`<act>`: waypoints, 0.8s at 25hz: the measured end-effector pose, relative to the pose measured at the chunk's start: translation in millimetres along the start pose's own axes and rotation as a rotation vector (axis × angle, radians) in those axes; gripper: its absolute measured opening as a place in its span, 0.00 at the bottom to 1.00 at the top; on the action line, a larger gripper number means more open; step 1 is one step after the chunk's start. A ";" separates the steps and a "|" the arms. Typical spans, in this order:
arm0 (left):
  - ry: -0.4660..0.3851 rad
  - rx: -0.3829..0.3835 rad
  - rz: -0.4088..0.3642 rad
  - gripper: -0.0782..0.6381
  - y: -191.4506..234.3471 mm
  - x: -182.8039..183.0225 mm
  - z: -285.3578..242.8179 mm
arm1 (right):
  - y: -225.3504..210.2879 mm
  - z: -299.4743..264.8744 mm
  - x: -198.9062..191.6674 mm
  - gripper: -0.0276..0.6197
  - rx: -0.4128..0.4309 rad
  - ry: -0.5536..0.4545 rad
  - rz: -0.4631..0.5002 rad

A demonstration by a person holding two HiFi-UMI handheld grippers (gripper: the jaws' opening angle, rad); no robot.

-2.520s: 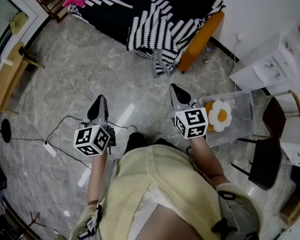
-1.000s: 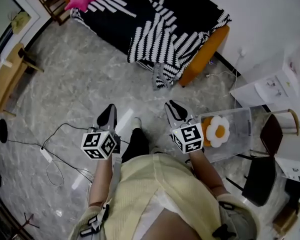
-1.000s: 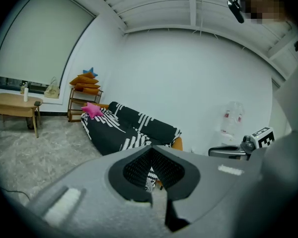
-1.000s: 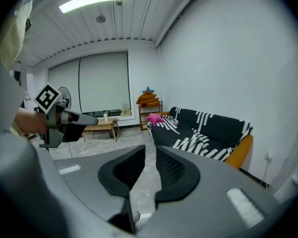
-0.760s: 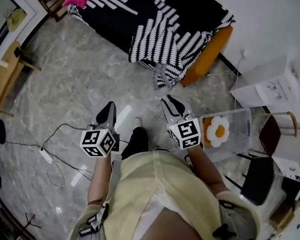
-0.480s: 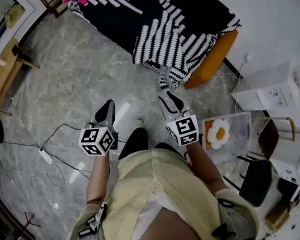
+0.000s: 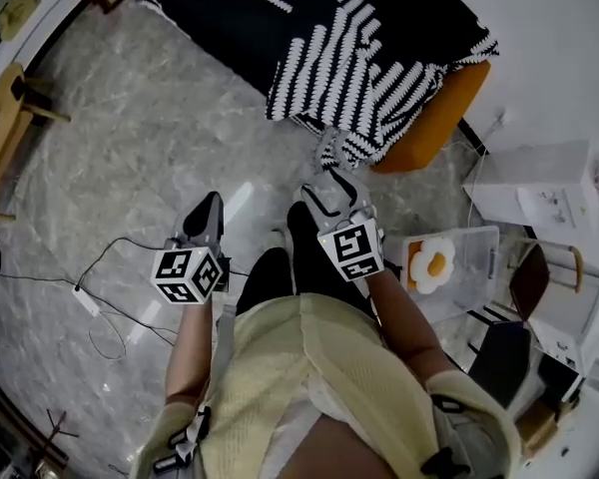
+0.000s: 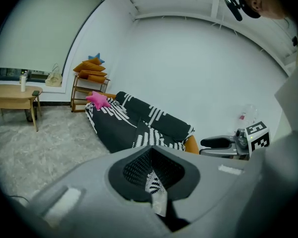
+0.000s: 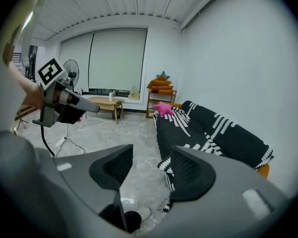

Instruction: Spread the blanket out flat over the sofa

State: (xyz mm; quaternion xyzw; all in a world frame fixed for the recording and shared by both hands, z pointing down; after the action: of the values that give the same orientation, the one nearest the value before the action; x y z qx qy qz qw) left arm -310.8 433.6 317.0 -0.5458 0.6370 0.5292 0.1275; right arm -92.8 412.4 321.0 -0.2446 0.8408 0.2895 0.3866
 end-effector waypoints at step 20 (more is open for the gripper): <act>-0.071 0.113 0.043 0.11 36.4 55.7 -154.6 | -70.3 -175.0 -46.4 0.40 0.302 0.092 0.194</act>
State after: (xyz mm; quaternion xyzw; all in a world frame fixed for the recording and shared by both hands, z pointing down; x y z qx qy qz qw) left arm -297.5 271.0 358.3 -0.5047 0.6726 0.5140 0.1694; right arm -110.1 252.7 430.2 -0.1145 0.9112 0.1842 0.3504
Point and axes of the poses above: the fingertips, and each gripper's own axes: z backward along the fingers, y to its left, x out of its top, the point moved 4 cm from there along z, backward along the fingers, and after that the axes turned 11 degrees about z, right-handed, at the moved point
